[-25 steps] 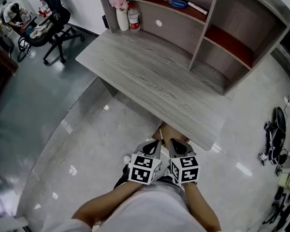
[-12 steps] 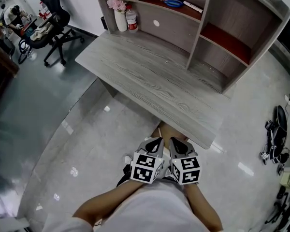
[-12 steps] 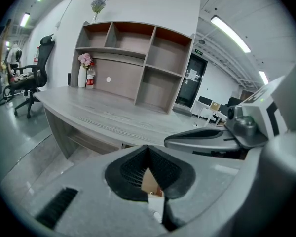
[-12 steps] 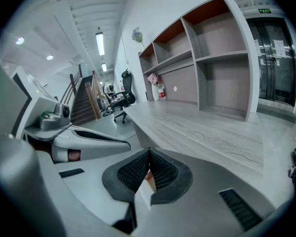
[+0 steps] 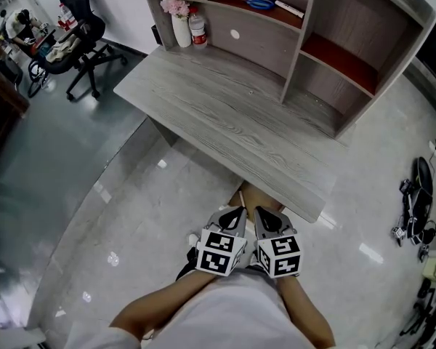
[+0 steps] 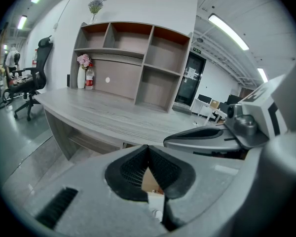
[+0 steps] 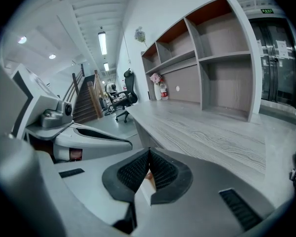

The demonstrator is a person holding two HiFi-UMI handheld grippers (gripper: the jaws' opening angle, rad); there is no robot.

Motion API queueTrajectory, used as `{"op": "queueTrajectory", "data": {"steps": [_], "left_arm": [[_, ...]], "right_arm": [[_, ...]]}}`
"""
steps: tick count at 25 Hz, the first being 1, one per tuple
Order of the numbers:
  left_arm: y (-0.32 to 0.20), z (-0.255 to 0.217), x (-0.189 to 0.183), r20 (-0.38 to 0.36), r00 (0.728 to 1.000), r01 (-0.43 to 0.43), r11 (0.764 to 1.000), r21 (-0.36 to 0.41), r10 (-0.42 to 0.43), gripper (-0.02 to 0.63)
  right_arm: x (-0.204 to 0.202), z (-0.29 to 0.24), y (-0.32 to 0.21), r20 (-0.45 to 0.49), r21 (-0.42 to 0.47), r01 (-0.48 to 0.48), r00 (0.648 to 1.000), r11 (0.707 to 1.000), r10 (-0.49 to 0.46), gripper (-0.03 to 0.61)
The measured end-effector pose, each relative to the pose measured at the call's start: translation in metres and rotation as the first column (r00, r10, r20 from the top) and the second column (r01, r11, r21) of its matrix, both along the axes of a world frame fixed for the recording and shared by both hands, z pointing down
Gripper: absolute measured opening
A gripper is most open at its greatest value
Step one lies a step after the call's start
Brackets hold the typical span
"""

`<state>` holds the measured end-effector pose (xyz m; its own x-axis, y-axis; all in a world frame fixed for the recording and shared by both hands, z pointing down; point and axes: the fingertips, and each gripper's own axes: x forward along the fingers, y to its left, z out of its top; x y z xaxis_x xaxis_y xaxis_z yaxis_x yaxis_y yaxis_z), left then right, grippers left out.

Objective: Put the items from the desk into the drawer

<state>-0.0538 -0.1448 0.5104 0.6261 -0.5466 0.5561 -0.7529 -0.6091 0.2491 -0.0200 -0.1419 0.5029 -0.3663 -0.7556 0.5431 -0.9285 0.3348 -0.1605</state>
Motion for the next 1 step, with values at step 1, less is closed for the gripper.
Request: {"op": "queueTrajectory", "data": {"steps": [1], "left_arm": [[0.0007, -0.0004, 0.0008, -0.001, 1.0, -0.001, 1.0, 0.002, 0.001, 0.002]], "right_arm": [[-0.0002, -0.0001, 0.0008, 0.0, 0.0, 0.003, 1.0, 1.0, -0.003, 0.002]]}}
